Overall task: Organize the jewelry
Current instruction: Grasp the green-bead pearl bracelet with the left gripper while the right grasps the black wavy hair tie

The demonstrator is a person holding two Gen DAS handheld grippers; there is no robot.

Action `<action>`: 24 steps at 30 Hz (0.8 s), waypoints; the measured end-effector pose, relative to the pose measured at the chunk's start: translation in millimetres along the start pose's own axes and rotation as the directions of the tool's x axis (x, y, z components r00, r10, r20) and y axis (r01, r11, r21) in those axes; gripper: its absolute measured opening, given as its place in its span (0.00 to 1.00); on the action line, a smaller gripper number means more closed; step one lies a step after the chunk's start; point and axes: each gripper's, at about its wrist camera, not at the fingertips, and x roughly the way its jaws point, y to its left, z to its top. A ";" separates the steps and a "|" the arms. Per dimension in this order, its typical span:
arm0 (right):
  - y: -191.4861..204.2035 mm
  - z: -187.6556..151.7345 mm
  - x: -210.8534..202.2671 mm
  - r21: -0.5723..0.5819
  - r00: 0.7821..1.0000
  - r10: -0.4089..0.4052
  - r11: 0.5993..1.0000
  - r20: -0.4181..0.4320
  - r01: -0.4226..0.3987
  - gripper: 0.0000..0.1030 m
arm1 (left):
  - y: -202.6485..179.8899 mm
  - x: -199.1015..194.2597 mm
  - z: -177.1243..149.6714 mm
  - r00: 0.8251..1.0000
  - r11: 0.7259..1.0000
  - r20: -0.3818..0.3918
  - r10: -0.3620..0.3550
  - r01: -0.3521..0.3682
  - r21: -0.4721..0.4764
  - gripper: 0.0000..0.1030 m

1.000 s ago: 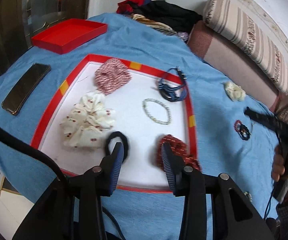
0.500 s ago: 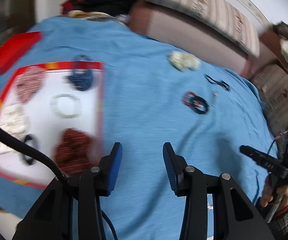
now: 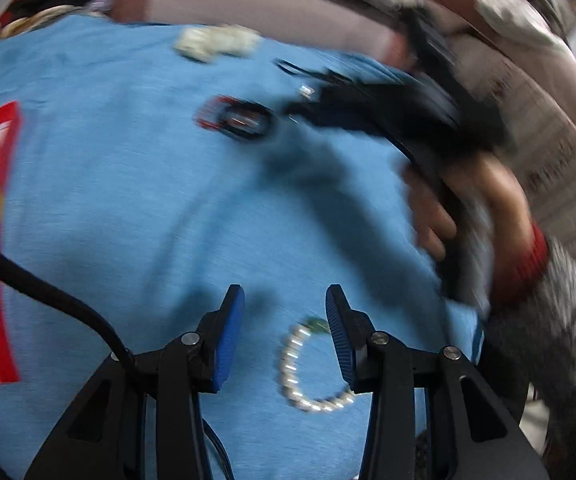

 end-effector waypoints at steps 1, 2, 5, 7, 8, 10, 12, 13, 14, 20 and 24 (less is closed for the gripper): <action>1.4 3.7 9.8 -0.007 1.000 -0.003 1.000 -0.012 0.003 0.39 | -6.4 5.6 -3.6 1.000 1.000 -0.014 -0.013 0.014 0.025 0.39; 2.4 4.1 16.3 -0.012 1.000 -0.007 1.000 -0.024 0.007 0.37 | -12.1 10.0 -6.8 1.000 0.999 -0.023 -0.021 0.022 0.044 0.39; 5.0 3.5 31.4 -0.034 0.998 -0.038 0.999 -0.047 0.037 0.18 | -27.4 24.8 -14.9 0.998 0.995 -0.060 -0.013 0.019 0.099 0.34; 0.4 4.0 29.4 -0.007 0.999 -0.023 1.000 -0.044 0.023 0.09 | -34.8 31.4 -18.8 0.996 0.990 -0.071 0.046 -0.036 0.136 0.13; -3.5 2.9 22.8 0.020 0.999 -0.010 1.000 -0.037 0.011 0.09 | -35.7 31.5 -19.2 0.996 0.990 -0.075 0.053 -0.042 0.137 0.09; -9.8 -2.7 6.9 0.041 1.000 -0.023 0.999 -0.020 0.024 0.08 | -31.8 25.1 -18.6 0.996 0.994 -0.069 0.048 -0.040 0.106 0.06; -19.2 -17.0 -15.5 0.060 1.000 -0.020 0.998 -0.009 0.021 0.08 | -24.1 13.8 -17.7 0.997 0.996 -0.046 0.062 -0.058 0.073 0.06; -23.9 -25.6 -25.4 0.066 1.000 -0.020 0.998 -0.008 0.020 0.08 | -18.7 7.0 -17.6 0.998 0.997 -0.034 0.059 -0.057 0.051 0.06; -28.4 -35.3 -34.6 0.072 1.000 -0.023 0.997 -0.011 0.023 0.08 | -15.1 2.1 -18.1 0.998 0.998 -0.025 0.058 -0.057 0.033 0.06; -40.3 -85.3 -76.2 0.099 1.000 -0.020 0.995 -0.023 0.022 0.08 | -3.0 -19.2 -21.3 0.999 0.998 0.017 0.042 -0.041 -0.042 0.00; -26.3 -105.5 -98.5 0.070 1.000 -0.012 0.997 -0.002 0.012 0.08 | -3.1 -37.2 -27.2 0.998 0.997 0.053 0.045 -0.042 -0.058 0.00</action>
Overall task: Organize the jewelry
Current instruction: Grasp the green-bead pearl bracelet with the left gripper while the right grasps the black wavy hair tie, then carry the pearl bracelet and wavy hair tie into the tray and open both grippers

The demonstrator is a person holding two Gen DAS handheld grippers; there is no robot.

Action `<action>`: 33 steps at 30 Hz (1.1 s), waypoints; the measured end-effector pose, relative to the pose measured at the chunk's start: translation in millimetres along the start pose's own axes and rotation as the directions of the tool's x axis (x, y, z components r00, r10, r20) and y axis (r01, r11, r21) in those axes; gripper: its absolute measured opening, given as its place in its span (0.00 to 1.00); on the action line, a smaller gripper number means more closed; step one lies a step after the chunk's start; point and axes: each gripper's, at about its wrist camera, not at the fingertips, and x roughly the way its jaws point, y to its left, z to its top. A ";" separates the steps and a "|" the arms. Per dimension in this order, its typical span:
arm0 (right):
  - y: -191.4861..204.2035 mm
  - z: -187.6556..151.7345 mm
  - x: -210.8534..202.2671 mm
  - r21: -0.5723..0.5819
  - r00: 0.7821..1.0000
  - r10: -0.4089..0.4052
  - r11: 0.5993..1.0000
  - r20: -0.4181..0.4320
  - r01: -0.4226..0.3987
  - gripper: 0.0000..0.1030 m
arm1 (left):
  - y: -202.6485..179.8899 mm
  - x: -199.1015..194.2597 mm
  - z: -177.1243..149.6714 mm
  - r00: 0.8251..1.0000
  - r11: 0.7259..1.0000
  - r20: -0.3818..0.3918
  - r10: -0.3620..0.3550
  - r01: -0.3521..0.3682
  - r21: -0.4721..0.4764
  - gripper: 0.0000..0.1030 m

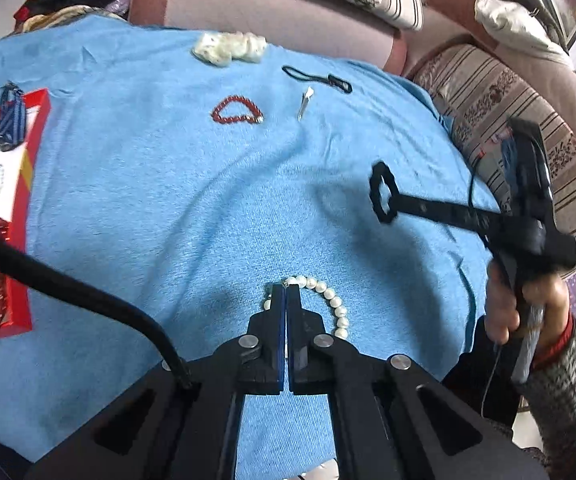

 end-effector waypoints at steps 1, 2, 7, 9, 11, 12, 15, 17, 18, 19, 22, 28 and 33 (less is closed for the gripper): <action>4.9 -3.4 -2.9 -0.018 1.000 -0.002 1.000 0.005 0.002 0.08 | -0.3 -3.0 0.7 1.000 1.000 0.004 0.010 -0.010 -0.002 0.00; 9.5 -5.9 -4.0 -0.032 1.000 -0.005 0.999 0.010 0.005 0.08 | 0.9 -4.1 1.6 1.000 1.000 0.004 0.024 -0.024 -0.006 0.00; 16.1 -24.4 0.3 -0.050 1.000 -0.025 0.998 -0.018 0.024 0.08 | 3.5 12.7 -8.0 0.999 1.000 -0.051 0.012 -0.012 -0.017 0.26; 15.1 -31.6 4.7 -0.058 0.998 -0.057 0.997 -0.030 0.055 0.09 | 5.0 22.1 -12.5 0.998 1.000 -0.069 0.000 -0.002 -0.026 0.28; 13.8 -37.6 8.9 -0.068 0.996 -0.082 0.995 -0.036 0.079 0.18 | 5.7 32.5 -14.3 0.996 1.000 -0.091 -0.003 0.000 -0.030 0.28; 13.3 -40.9 9.1 -0.065 0.996 -0.085 0.994 -0.033 0.083 0.26 | 5.4 36.2 -14.6 0.995 0.999 -0.097 -0.008 0.005 -0.032 0.28; 10.6 -41.4 15.3 -0.055 0.995 -0.088 0.995 -0.037 0.086 0.30 | -1.0 43.1 -16.5 0.994 0.999 -0.105 -0.032 0.030 -0.026 0.28; 9.2 -40.2 23.0 -0.053 0.995 -0.093 0.994 -0.043 0.091 0.30 | -8.3 48.2 -17.9 0.994 1.000 -0.106 -0.028 0.027 -0.009 0.28; 10.0 -40.1 24.8 -0.054 0.995 -0.095 0.994 -0.038 0.093 0.30 | -10.2 50.0 -18.1 0.994 1.000 -0.103 -0.024 0.024 -0.006 0.28; 10.6 -39.3 26.1 -0.058 0.995 -0.097 0.994 -0.030 0.095 0.30 | -12.3 52.0 -18.1 0.995 1.000 -0.097 -0.023 0.022 -0.007 0.28; 13.0 -36.9 30.0 -0.078 0.993 -0.115 0.990 -0.014 0.114 0.30 | -15.1 53.4 -17.4 0.996 1.000 -0.094 -0.005 0.004 -0.009 0.16; 19.6 -34.2 27.8 -0.123 0.991 -0.130 0.984 -0.001 0.129 0.09 | -13.5 46.3 -17.7 0.996 0.999 -0.090 0.026 -0.029 -0.031 0.09; 27.7 -35.6 9.7 -0.139 0.992 -0.124 0.982 0.039 0.128 0.09 | -6.3 25.8 -15.4 0.998 0.998 -0.054 0.011 -0.014 -0.054 0.09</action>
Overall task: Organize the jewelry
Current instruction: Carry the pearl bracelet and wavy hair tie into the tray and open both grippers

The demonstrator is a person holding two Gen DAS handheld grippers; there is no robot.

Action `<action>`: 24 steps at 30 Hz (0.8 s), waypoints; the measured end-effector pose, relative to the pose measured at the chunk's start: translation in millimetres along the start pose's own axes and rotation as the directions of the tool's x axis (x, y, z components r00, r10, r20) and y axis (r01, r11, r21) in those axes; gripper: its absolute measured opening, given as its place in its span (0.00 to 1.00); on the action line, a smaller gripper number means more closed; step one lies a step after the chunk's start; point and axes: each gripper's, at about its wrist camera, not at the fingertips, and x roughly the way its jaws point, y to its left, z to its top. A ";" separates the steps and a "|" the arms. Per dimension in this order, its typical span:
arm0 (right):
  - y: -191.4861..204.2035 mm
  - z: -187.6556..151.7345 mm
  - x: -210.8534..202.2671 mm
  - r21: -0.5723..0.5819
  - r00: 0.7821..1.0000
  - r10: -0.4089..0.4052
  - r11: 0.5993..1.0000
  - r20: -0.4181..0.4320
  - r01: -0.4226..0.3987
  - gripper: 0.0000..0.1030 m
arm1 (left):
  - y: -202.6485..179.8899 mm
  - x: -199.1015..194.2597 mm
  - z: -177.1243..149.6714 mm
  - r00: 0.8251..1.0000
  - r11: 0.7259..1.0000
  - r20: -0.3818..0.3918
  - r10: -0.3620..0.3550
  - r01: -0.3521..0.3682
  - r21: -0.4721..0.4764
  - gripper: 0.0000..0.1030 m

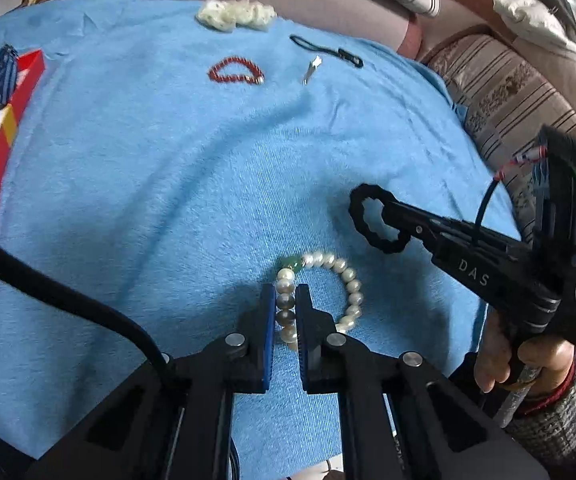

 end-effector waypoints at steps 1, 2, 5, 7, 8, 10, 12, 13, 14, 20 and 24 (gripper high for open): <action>2.5 -0.6 -4.0 -0.004 1.000 0.000 1.000 0.007 0.000 0.09 | 1.0 -5.5 0.9 1.000 1.000 0.012 0.004 -0.004 -0.001 0.09; 4.9 -0.8 -8.4 -0.009 1.000 0.001 1.000 0.015 -0.001 0.09 | 2.0 -10.1 1.7 1.000 1.000 0.023 0.005 -0.005 -0.004 0.09; 15.1 2.2 -21.5 -0.032 0.999 0.015 0.999 0.040 -0.013 0.09 | 7.1 -33.0 4.5 0.998 1.000 0.067 0.010 -0.008 -0.020 0.09; 24.8 6.2 -29.2 -0.054 0.998 0.028 0.998 0.054 -0.025 0.09 | 11.5 -50.4 5.9 0.995 1.000 0.103 0.015 -0.012 -0.028 0.09; 30.7 8.3 -32.8 -0.066 0.997 0.037 0.997 0.062 -0.033 0.09 | 14.2 -61.8 6.9 0.992 0.999 0.125 0.021 -0.017 -0.032 0.09; 42.0 13.5 -38.5 -0.090 0.996 0.059 0.995 0.072 -0.052 0.09 | 20.0 -81.5 8.4 0.986 0.999 0.162 0.041 -0.035 -0.039 0.09; 56.0 18.5 -43.3 -0.119 0.993 0.083 0.990 0.081 -0.073 0.09 | 28.8 -99.2 10.9 0.979 0.997 0.193 0.060 -0.051 -0.050 0.09; 67.1 23.4 -46.0 -0.143 0.991 0.099 0.986 0.085 -0.087 0.09 | 35.3 -108.9 12.5 0.975 0.996 0.209 0.072 -0.061 -0.060 0.09; 73.5 26.1 -46.9 -0.153 0.990 0.108 0.984 0.087 -0.093 0.09 | 42.8 -118.7 14.4 0.971 0.995 0.222 0.084 -0.070 -0.070 0.09; 126.1 52.5 -45.2 -0.235 0.978 0.192 0.957 0.078 -0.170 0.09 | 95.9 -161.3 30.6 0.948 0.980 0.262 0.183 -0.154 -0.126 0.09; 166.4 68.8 -36.4 -0.283 0.970 0.234 0.936 0.060 -0.208 0.09 | 140.9 -177.0 50.4 0.927 0.961 0.272 0.258 -0.219 -0.168 0.09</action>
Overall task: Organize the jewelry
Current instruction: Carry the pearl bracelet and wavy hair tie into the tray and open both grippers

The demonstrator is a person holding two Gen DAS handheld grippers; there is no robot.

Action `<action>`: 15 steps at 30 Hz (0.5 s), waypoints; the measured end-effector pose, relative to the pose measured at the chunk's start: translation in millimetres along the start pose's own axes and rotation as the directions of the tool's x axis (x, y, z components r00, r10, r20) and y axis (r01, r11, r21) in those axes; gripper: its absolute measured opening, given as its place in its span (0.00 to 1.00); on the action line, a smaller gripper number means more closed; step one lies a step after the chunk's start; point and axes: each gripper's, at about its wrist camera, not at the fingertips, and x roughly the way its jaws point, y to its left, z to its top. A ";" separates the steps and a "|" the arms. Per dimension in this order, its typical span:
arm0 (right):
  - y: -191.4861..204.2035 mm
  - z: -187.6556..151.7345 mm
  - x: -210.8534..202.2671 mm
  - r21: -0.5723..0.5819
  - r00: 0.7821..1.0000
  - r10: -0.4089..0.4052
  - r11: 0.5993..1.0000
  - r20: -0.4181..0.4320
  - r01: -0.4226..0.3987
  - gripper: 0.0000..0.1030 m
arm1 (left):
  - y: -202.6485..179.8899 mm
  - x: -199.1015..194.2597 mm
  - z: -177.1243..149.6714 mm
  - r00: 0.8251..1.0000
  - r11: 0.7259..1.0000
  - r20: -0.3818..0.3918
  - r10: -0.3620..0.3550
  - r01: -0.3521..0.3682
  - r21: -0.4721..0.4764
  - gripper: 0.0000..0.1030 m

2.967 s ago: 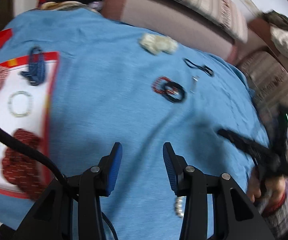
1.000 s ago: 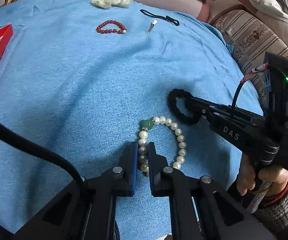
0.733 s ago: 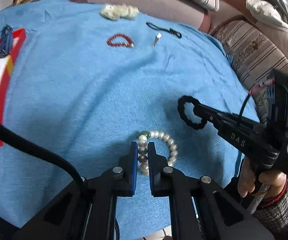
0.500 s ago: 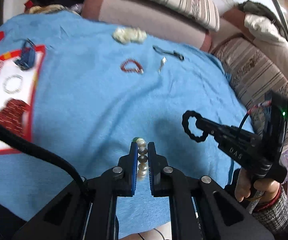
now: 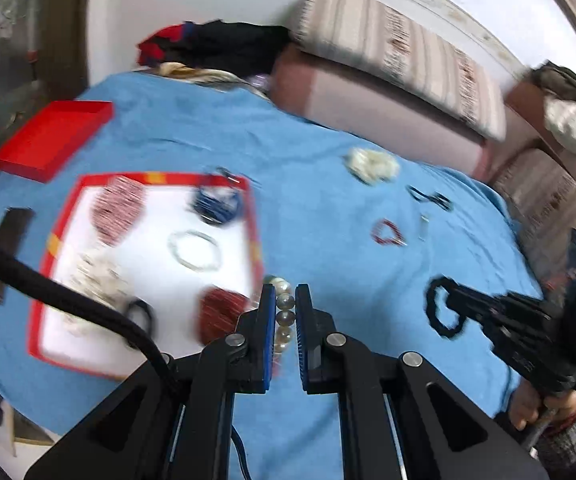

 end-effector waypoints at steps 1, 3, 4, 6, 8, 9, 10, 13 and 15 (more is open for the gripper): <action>7.2 4.3 5.0 -0.010 1.000 0.010 1.000 -0.003 -0.010 0.09 | 12.5 4.1 7.5 1.000 1.000 -0.001 0.012 -0.012 -0.015 0.09; 21.8 14.7 17.6 -0.032 1.000 0.025 0.999 -0.012 -0.026 0.09 | 31.9 13.4 19.4 1.000 0.999 -0.008 0.024 -0.025 -0.040 0.09; 29.4 19.7 24.9 -0.043 0.999 0.033 0.999 -0.018 -0.033 0.09 | 40.5 17.4 23.9 1.000 0.998 -0.012 0.027 -0.027 -0.051 0.09; 43.7 29.4 41.4 -0.064 0.999 0.043 0.997 -0.032 -0.045 0.09 | 62.2 32.6 34.5 0.999 0.996 -0.029 0.031 -0.033 -0.082 0.09; 54.2 35.3 55.5 -0.079 0.998 0.051 0.995 -0.046 -0.055 0.09 | 78.8 46.0 41.5 0.999 0.994 -0.042 0.027 -0.031 -0.107 0.09; 62.7 40.1 67.5 -0.084 0.996 0.063 0.994 -0.061 -0.068 0.09 | 86.7 53.0 44.5 0.998 0.992 -0.048 0.028 -0.034 -0.118 0.09; 68.8 43.3 75.8 -0.087 0.995 0.074 0.993 -0.072 -0.080 0.09 | 95.8 61.2 48.2 0.998 0.991 -0.054 0.029 -0.035 -0.129 0.09; 85.7 51.7 102.0 -0.097 0.990 0.095 0.990 -0.106 -0.105 0.09 | 117.0 78.4 52.7 0.996 0.987 -0.074 0.047 -0.058 -0.149 0.09; 95.6 53.5 115.6 -0.102 0.986 0.109 0.987 -0.128 -0.123 0.09 | 135.3 92.8 54.4 0.993 0.983 -0.095 0.063 -0.078 -0.167 0.09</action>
